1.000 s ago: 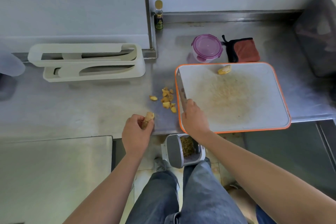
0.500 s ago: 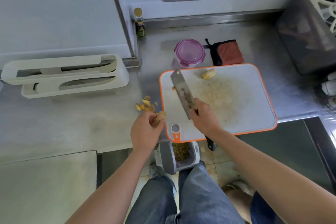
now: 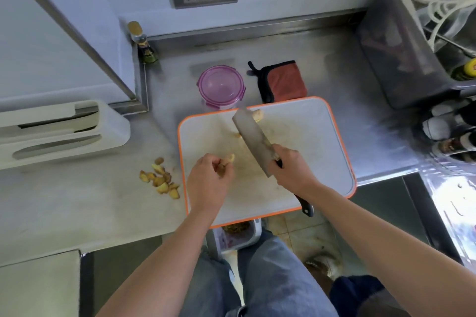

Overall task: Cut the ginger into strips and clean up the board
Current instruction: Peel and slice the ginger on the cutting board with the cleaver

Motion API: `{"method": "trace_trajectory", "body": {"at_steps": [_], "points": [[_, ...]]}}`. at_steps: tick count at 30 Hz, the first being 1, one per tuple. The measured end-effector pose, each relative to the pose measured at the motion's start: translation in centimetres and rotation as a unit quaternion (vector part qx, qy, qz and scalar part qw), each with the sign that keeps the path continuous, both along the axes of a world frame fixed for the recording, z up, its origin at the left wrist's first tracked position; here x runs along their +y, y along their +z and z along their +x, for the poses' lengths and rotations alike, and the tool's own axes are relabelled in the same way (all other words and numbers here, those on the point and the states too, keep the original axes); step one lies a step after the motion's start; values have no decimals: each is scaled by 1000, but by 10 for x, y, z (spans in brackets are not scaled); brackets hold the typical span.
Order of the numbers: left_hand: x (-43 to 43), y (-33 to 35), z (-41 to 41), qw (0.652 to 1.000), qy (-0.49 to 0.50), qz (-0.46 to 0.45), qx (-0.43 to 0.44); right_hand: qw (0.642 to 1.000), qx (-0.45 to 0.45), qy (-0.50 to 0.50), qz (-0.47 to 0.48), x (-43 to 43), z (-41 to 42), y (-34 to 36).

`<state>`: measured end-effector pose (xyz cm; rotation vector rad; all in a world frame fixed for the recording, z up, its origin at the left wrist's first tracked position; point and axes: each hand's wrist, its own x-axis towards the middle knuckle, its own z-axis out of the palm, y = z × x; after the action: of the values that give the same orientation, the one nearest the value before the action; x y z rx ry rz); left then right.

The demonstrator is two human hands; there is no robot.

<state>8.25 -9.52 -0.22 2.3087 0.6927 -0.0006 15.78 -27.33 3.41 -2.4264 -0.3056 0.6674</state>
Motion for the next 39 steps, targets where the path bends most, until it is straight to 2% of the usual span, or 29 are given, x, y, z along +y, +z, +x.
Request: {"method": "trace_trajectory", "body": {"at_steps": [4,10,13,18,20,26,32,39], "points": [[21,-2,-11,994,104,-3,-24,997,20,67,24,29,4,4],[70,4,-49,977,212,8,-26,981,141,102,84,105,-10,0],[85,4,-66,974,224,7,-14,977,170,100,76,125,-17,-6],[89,4,-77,975,221,-17,-19,988,125,91,19,107,-15,-9],[87,4,-76,978,208,-21,-21,985,146,87,13,100,-14,-10],[85,9,-73,981,188,-28,-23,959,257,11,121,106,-15,1],[84,8,-70,990,140,-6,-19,988,138,-19,68,96,-11,-1],[47,8,-36,999,-1,26,-23,1000,13,2,10,47,1,10]]}}
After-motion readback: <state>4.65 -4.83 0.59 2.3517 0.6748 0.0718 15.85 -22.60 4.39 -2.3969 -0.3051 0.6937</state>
